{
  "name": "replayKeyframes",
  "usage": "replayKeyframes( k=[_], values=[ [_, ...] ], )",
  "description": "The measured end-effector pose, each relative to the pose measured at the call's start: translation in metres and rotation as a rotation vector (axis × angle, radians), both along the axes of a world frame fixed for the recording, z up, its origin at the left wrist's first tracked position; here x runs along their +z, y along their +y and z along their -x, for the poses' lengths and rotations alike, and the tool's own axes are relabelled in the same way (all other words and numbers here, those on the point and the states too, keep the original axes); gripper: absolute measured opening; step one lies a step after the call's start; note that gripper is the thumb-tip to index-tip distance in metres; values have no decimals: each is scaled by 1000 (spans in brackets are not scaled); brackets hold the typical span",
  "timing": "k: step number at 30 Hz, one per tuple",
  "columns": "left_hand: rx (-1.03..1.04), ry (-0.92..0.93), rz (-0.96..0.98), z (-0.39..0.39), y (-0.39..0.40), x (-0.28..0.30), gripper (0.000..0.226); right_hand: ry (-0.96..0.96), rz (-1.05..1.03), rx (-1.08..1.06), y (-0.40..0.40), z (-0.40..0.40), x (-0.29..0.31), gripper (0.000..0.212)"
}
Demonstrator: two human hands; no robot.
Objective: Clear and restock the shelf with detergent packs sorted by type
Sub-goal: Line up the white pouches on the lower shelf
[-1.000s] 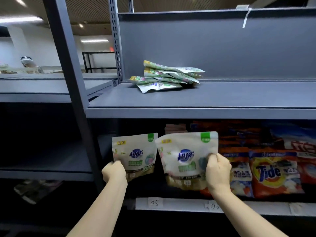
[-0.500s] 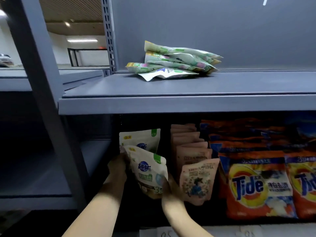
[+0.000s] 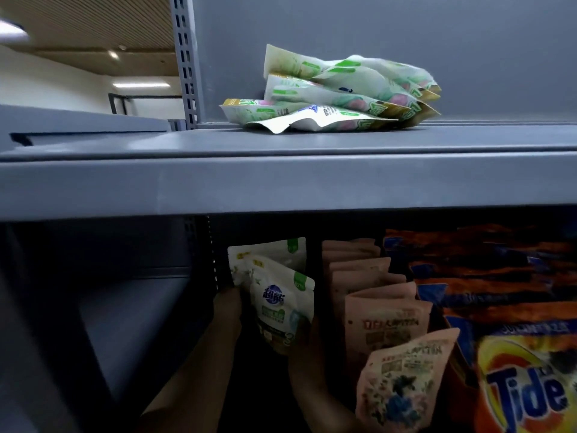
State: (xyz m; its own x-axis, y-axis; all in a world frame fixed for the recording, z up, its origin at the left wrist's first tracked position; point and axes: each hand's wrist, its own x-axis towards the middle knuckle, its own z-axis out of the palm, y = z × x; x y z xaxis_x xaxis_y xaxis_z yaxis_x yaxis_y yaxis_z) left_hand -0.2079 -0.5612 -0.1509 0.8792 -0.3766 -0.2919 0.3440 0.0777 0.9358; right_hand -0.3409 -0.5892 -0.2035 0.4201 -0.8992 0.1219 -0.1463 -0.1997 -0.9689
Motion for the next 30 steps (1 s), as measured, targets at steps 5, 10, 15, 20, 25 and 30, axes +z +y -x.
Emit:
replayKeyframes(
  k=[5, 10, 15, 20, 25, 30],
  values=[
    [266, -135, -12, -2, 7, -15, 49, -82, -16, -107, -7, -34, 4, 53],
    [170, -230, -199, 13, 17, -22, 54, -134, -130, -59, -13, -63, 11, 44],
    [15, -324, -264, 12, 18, -39, 78, 20, -75, -136, -15, -65, 9, 47],
    [-56, -416, -379, 27, 18, -41, 88, 183, -12, -173, -26, -65, -3, 44],
    [-25, -465, -513, 32, 22, -44, 83, 377, 132, -191, -29, -52, -7, 48],
    [-47, -417, -668, 30, 29, -47, 80, 257, 148, -72, -18, -35, -3, 54]
  ],
)
